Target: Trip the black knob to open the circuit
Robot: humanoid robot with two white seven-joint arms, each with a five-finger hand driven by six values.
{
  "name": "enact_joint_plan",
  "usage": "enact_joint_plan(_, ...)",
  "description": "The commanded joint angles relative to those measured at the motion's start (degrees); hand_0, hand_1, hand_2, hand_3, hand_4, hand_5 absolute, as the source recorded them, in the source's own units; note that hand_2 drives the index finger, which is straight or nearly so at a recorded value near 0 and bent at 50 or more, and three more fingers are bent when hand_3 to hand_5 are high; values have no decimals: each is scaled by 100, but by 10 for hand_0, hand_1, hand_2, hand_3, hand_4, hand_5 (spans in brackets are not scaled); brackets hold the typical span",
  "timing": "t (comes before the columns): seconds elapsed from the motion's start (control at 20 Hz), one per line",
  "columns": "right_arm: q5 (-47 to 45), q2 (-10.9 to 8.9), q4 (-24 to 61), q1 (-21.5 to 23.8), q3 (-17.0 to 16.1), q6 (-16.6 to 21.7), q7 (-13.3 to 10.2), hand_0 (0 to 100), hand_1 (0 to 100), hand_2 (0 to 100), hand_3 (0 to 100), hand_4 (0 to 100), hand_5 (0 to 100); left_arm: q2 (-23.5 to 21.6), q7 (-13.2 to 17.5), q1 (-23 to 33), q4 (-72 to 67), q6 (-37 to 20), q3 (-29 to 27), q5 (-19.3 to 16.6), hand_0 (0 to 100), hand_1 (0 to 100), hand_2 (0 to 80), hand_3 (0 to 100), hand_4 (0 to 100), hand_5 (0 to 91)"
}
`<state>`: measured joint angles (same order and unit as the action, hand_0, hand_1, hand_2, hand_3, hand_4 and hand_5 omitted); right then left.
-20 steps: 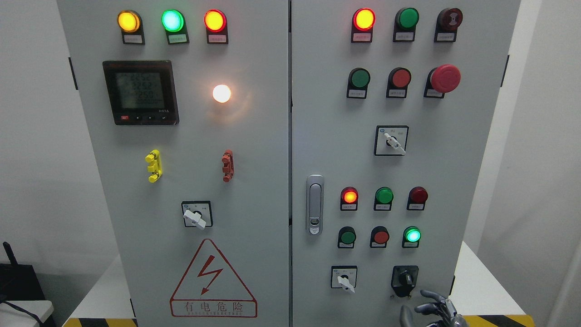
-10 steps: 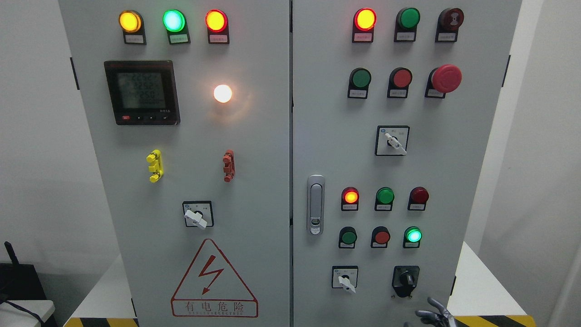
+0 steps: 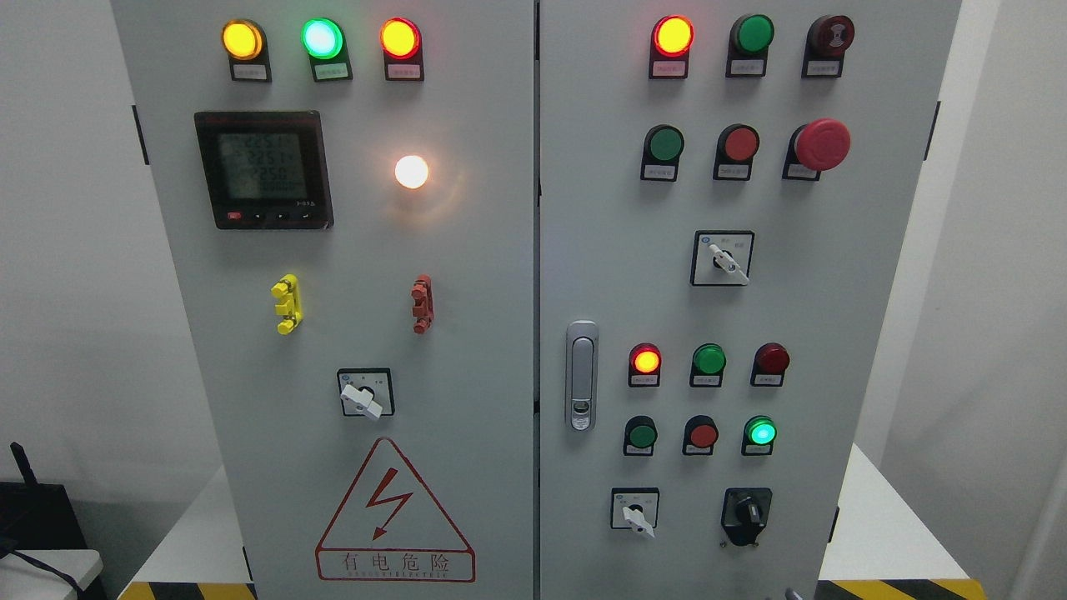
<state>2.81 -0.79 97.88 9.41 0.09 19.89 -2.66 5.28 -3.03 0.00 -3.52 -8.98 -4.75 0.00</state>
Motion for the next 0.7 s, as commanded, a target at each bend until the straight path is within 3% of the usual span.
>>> enact_joint_plan(0.0,-351,-553,618,640,79,278,169,21,94,0,165,203,218,-1,-4,-44,0,2,0,-185,120,389,0,0,0,0)
enact_joint_plan(0.3,-737,-835,732,878,96,323,195,0,97,0,147,189,209,8,-4,-44,0,2,0,-193,120,389,0,0,0,0)
enact_joint_plan(0.65,-948,-852,715,808,184,279,459,0,86,0,148,194,209,-1,-4,-44,0,2,0,-185,120,389,0,0,0,0)
